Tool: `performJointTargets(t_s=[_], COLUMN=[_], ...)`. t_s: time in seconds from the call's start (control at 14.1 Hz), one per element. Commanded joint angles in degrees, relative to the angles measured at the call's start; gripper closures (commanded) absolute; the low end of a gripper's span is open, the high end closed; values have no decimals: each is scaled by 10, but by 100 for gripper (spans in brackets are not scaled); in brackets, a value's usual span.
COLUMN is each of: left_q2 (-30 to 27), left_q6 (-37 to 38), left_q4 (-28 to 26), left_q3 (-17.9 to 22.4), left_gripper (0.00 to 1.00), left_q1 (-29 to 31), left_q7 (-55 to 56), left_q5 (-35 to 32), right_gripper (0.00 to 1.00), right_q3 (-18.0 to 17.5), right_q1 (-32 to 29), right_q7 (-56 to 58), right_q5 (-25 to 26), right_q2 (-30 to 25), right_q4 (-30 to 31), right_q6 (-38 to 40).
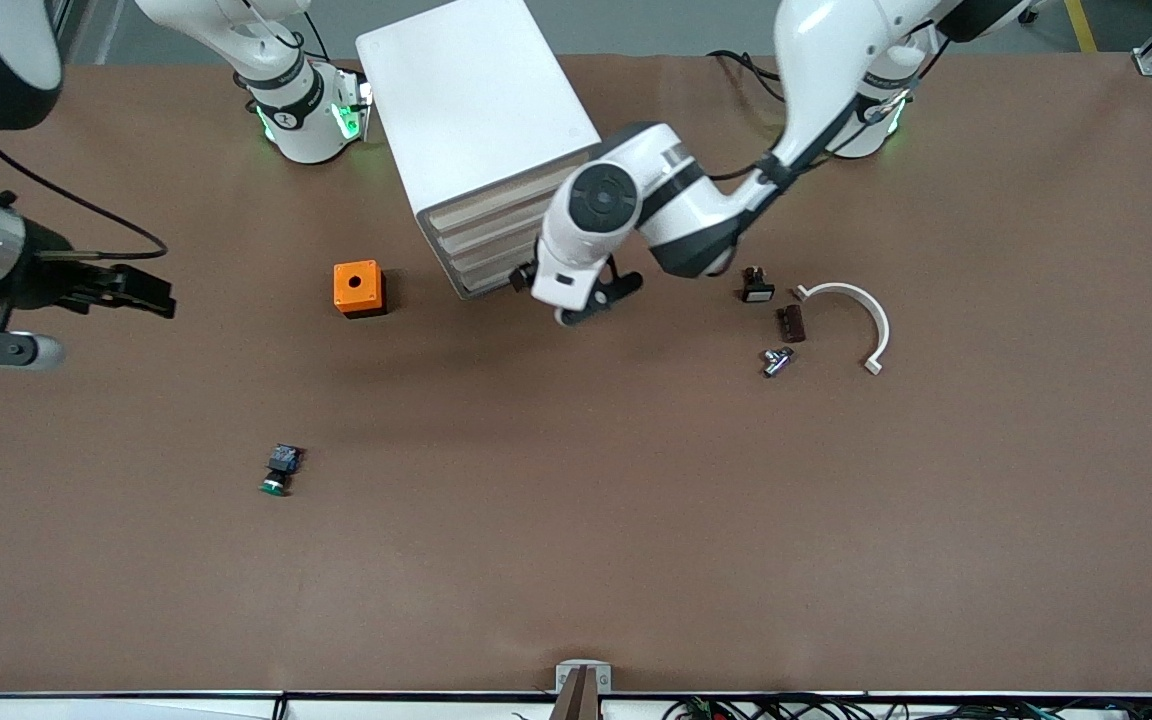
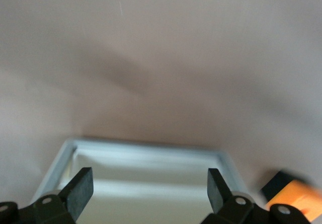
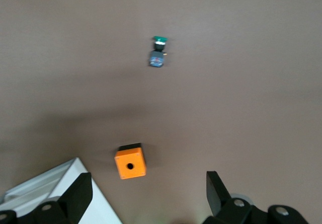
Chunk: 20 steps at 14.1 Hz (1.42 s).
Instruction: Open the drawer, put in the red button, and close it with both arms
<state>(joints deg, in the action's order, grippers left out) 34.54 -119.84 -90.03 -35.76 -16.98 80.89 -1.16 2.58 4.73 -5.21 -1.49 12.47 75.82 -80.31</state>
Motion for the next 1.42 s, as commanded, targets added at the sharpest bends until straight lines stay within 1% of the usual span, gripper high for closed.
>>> performJointTargets(t_s=[0.0, 0.28, 0.5, 0.64, 0.92, 1.21, 1.28, 1.35], left_q2=[-53, -118, -142, -161, -222, -270, -285, -303], left_q6=[11, 69, 129, 165, 226, 280, 286, 290], left_q4=[-10, 4, 39, 57, 59, 59, 58, 52], left_q3=[-5, -6, -5, -5, -5, -5, 6, 34], left_gripper=[0, 0, 0, 0, 0, 0, 0, 0], left_q1=[70, 180, 222, 252, 310, 369, 373, 369], left_q7=[3, -6, -48, -98, -224, -353, -388, -431], left_q5=[-44, -55, -56, -56, -55, -54, -48, -47], right_gripper=[0, 0, 0, 0, 0, 0, 0, 0], right_q3=[-11, -11, -12, -12, -11, -13, -13, -13], right_q1=[-42, -69, -67, -68, -67, -77, -75, -75], right_q7=[40, 70, 71, 65, 66, 64, 63, 63], right_q5=[6, 10, 42, 44, 44, 26, 26, 26], right_q2=[3, 5, 5, 4, 3, -6, -11, -25], right_q4=[-4, -5, -5, -6, -7, -7, -6, -4], right_q6=[3, 6, 6, 6, 7, 16, 21, 23])
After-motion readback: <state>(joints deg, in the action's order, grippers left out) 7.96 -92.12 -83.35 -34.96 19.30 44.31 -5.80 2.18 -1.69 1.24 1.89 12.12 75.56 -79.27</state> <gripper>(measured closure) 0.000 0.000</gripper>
